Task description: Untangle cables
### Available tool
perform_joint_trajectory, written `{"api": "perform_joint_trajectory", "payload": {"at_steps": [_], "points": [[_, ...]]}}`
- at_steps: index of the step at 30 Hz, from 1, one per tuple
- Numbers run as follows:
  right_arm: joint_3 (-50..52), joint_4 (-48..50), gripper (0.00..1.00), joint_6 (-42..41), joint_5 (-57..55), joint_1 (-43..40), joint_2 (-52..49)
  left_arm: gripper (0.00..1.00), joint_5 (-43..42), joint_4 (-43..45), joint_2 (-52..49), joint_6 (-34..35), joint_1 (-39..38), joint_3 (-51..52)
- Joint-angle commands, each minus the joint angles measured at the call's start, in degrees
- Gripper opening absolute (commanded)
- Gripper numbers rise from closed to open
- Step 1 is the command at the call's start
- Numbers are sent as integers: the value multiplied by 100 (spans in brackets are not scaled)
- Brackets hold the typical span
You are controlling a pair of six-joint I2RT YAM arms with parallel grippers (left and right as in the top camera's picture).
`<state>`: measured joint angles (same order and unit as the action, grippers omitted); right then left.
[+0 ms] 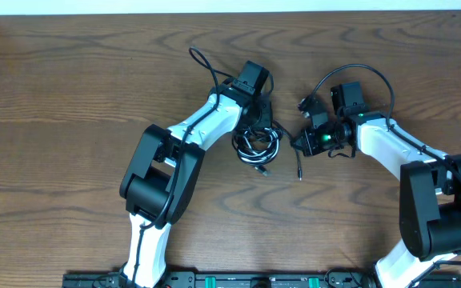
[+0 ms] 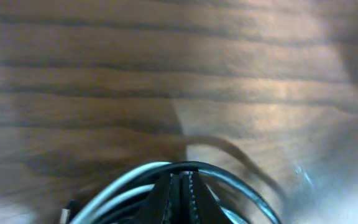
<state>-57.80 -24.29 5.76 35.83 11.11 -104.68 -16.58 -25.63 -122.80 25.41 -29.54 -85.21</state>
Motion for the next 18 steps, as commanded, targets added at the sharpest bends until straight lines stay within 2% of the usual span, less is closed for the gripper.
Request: {"api": "perform_joint_trajectory", "payload": {"at_steps": [1,5,10,18], "points": [[-52,57,1,466,903,24,-26,7,-632,-240,-188,-315,15,39],[-52,76,1,463,1185,24,-26,7,-1364,-527,-188,-767,127,39],[-52,116,1,461,1652,24,-26,7,-2044,-684,-188,-933,280,37],[-52,120,1,461,1707,26,-26,8,-2004,-737,168,-741,579,-11]]}}
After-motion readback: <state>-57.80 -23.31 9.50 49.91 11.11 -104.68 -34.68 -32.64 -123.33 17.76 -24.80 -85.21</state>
